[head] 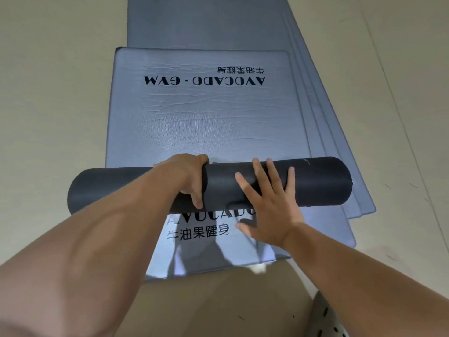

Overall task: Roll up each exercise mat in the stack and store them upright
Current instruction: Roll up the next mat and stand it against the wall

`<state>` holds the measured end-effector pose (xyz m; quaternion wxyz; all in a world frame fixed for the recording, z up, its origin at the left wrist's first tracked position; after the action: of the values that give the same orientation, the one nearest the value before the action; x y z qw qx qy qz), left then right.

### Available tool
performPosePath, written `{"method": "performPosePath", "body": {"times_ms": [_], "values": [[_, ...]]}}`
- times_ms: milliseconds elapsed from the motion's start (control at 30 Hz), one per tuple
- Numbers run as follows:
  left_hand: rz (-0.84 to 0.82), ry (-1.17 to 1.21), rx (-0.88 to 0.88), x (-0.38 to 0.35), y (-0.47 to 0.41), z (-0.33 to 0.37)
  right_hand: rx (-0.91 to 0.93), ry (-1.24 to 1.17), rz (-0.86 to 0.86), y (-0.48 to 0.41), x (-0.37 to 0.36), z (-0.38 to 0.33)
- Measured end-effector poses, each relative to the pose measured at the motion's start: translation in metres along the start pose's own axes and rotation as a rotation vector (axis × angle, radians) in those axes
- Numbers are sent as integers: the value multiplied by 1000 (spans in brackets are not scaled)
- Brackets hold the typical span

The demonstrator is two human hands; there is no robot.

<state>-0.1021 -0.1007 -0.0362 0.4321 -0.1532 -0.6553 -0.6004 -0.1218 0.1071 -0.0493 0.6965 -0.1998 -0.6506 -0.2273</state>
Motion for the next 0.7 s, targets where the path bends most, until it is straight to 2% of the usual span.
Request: {"method": "performPosePath", "body": {"times_ms": [100, 233, 333, 533, 700], "values": [[-27, 16, 4, 7, -9, 2, -83, -52, 16, -6, -7, 2], [-30, 145, 41, 10, -17, -3, -95, -106, -11, -24, -11, 13], [97, 80, 33, 10, -13, -13, -106, -115, -51, -41, -9, 20], [477, 2, -22, -10, 8, 12, -87, -102, -148, -103, -7, 45], [454, -82, 41, -21, -11, 12, -74, -125, -152, -128, -6, 54]]}}
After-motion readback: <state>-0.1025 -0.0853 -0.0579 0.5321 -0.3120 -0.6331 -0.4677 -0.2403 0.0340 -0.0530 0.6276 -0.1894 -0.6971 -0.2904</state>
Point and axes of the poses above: each hand's wrist, its own y-axis away from the middle knuckle, its own x-axis out of the back of the hand, z = x × y, the point moved 6 cm from there along -y, towards the middle knuckle, and after that the axes turned 13 degrees about z, right-handed, at the moved point
